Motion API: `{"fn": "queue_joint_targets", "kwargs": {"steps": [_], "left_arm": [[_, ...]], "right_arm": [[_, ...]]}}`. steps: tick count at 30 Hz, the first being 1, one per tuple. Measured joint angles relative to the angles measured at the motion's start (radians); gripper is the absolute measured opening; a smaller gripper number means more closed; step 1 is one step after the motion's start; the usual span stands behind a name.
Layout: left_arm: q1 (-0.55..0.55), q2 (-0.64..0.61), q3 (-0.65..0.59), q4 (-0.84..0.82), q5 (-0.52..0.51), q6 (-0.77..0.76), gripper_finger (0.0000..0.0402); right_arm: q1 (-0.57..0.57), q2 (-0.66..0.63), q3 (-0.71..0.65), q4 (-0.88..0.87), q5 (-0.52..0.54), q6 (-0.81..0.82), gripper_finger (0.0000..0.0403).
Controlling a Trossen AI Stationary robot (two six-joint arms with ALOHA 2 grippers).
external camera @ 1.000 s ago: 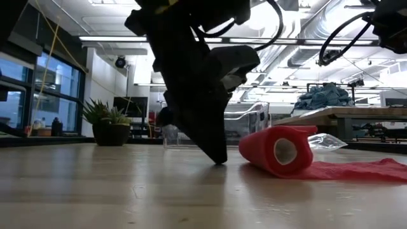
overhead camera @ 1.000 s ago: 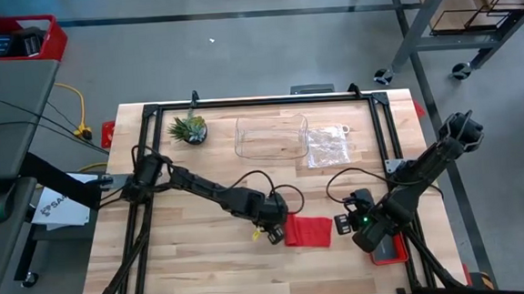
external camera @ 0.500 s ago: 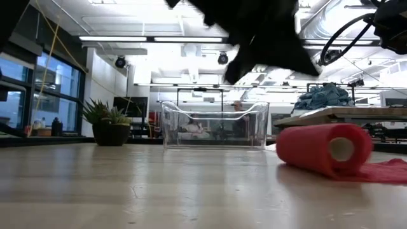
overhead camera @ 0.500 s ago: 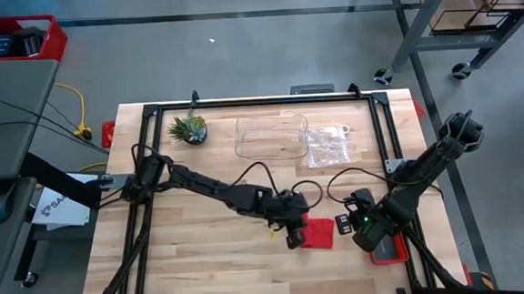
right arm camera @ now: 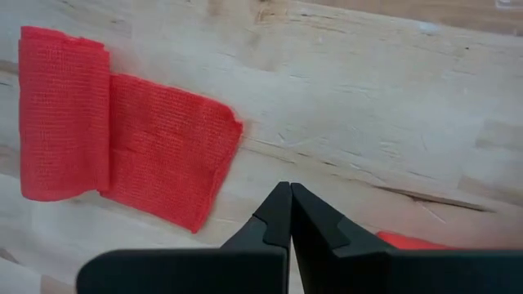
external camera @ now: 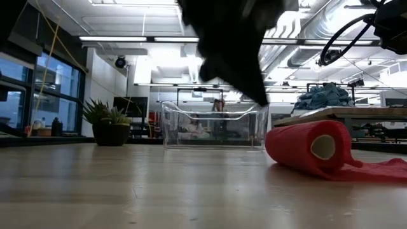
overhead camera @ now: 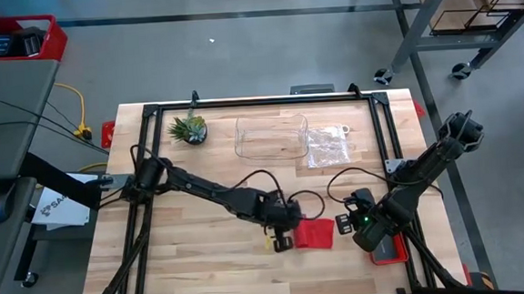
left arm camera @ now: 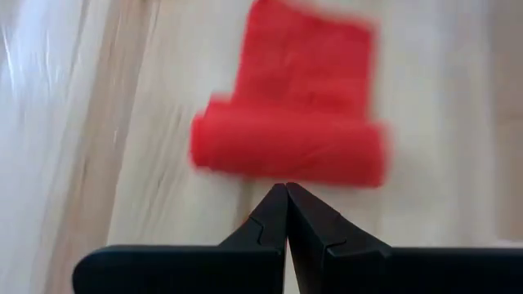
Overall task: Roll bandage
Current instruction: Roll the red bandage
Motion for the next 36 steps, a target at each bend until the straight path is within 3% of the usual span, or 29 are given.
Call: {"fn": "queue_joint_targets", "kwargs": {"steps": [5,13,20,30,36], "left_arm": [[0.069,0.001,-0.1,0.028,0.086,-0.042,0.0],[0.133,0.025,-0.111,0.05,0.16,-0.013,0.0],[0.105,0.004,-0.112,-0.181,-0.012,-0.028,0.0],[0.049,0.053,-0.11,-0.014,0.164,-0.064,0.0],[0.027,0.07,-0.11,0.043,0.158,-0.124,0.0]], "right_arm": [[0.0,0.0,0.0,-0.003,0.0,0.003,0.0],[0.0,0.0,0.0,-0.003,0.0,0.008,0.0],[0.0,0.0,0.0,-0.008,0.0,0.008,0.0],[0.0,0.0,0.0,-0.017,0.003,0.008,0.0],[-0.001,0.0,0.0,-0.005,0.002,0.008,0.0]]}}
